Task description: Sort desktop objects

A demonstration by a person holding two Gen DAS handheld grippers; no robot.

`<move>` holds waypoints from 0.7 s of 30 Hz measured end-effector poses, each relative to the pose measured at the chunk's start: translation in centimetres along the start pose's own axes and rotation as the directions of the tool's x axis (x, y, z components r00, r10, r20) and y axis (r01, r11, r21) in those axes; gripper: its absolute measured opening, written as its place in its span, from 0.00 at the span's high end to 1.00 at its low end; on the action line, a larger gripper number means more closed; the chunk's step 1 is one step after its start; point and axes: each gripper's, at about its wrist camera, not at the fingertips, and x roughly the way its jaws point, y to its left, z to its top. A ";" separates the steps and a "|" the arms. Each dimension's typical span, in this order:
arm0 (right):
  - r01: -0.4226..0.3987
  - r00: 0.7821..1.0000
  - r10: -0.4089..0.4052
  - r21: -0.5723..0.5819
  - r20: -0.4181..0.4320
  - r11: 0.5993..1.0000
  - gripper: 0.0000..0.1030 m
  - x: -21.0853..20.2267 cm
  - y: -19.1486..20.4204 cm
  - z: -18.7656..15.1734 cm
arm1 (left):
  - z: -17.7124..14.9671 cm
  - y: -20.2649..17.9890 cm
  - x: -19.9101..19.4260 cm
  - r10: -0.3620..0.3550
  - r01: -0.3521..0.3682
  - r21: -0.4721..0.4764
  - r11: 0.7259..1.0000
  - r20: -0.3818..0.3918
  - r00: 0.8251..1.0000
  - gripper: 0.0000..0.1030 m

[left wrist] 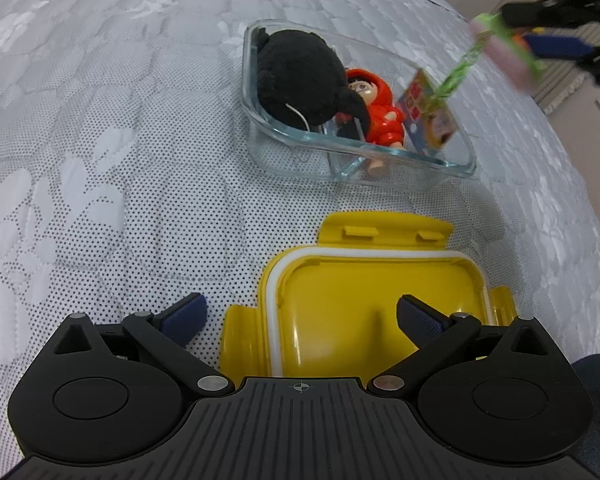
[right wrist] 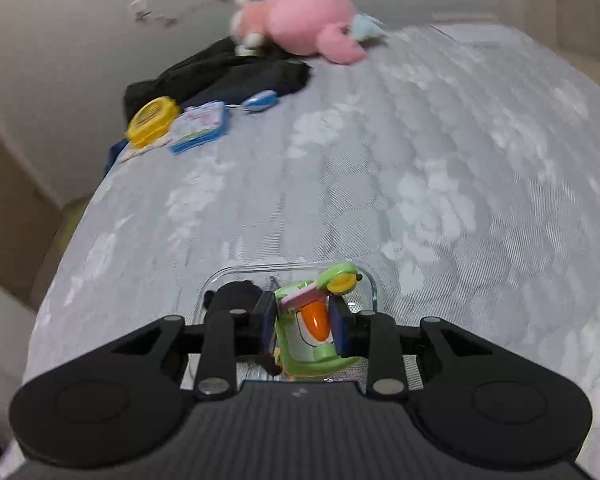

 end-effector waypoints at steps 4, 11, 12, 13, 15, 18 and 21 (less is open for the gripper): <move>0.082 0.995 -0.091 -0.212 -0.030 0.974 0.70 0.5 2.1 0.5 | 0.0 0.0 0.1 0.000 0.000 0.000 1.000 -0.001 1.000 0.00; 0.158 0.982 -0.188 -0.538 -0.001 0.828 0.70 7.8 5.3 0.3 | 0.0 0.3 0.2 -0.010 0.010 -0.006 1.000 0.001 1.000 0.00; 0.173 0.981 -0.192 -0.523 0.018 0.834 0.66 7.6 5.1 0.5 | -0.1 0.4 0.2 -0.012 0.012 -0.011 1.000 0.001 1.000 0.00; 0.177 0.982 -0.189 -0.482 0.024 0.858 0.64 7.1 4.6 0.8 | -0.1 0.5 0.2 -0.014 0.014 -0.016 1.000 0.001 1.000 0.00; 0.183 0.982 -0.184 -0.396 0.036 0.900 0.55 6.1 3.6 1.4 | 0.0 0.4 0.2 -0.011 0.011 -0.018 1.000 0.000 1.000 0.00; 0.182 0.983 -0.177 -0.267 0.043 0.946 0.55 4.9 2.3 2.0 | 0.0 0.3 0.2 -0.008 0.008 -0.011 1.000 0.001 1.000 0.00; 0.154 0.987 -0.158 -0.171 -0.007 0.973 0.58 5.4 1.5 0.8 | -0.2 0.4 0.2 -0.007 0.007 -0.006 1.000 0.001 1.000 0.00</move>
